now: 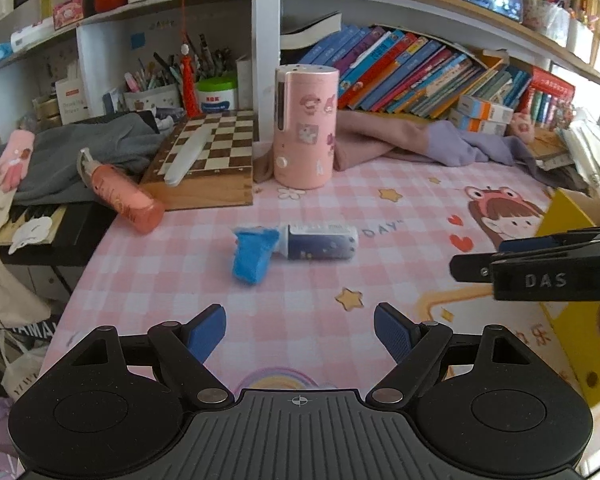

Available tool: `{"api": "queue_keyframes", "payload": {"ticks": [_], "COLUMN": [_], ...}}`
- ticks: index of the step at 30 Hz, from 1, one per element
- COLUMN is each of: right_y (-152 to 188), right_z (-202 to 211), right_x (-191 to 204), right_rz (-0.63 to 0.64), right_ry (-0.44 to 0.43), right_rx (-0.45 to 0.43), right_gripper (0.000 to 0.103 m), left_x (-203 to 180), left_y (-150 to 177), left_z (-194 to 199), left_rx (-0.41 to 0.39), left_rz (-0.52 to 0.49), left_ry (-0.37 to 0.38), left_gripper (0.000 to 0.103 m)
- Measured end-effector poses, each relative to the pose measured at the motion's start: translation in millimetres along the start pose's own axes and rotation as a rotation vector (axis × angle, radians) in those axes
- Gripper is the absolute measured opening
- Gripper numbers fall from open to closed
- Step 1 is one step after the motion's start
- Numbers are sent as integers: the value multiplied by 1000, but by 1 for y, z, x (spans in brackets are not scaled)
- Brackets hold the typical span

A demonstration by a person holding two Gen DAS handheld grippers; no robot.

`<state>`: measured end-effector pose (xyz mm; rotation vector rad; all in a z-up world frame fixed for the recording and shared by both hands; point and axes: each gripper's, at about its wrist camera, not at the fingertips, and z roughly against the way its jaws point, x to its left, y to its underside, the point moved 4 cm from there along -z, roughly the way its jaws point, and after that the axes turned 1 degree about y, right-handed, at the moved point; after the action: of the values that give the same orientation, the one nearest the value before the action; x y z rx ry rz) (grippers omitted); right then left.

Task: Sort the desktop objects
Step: 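Reach the left tool to the blue cap while the right tool approaches the spray bottle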

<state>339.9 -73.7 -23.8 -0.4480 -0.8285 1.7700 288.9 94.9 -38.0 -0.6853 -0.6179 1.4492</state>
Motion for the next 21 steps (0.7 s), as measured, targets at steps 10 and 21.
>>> {"api": "queue_keyframes", "payload": {"ticks": [10, 21], "right_y": [-22, -52], "right_z": [-35, -86], "right_x": [0, 35], "right_rz": [15, 249], "right_ry": [-24, -133], "right_rx": [23, 62], "right_gripper": [58, 56], "left_x": [14, 25], "left_y": [-11, -17], "left_z": [-45, -94], "left_rx": [50, 80], "left_rz": [-7, -38], "left_ry": [-42, -60], "left_gripper": [84, 83]}}
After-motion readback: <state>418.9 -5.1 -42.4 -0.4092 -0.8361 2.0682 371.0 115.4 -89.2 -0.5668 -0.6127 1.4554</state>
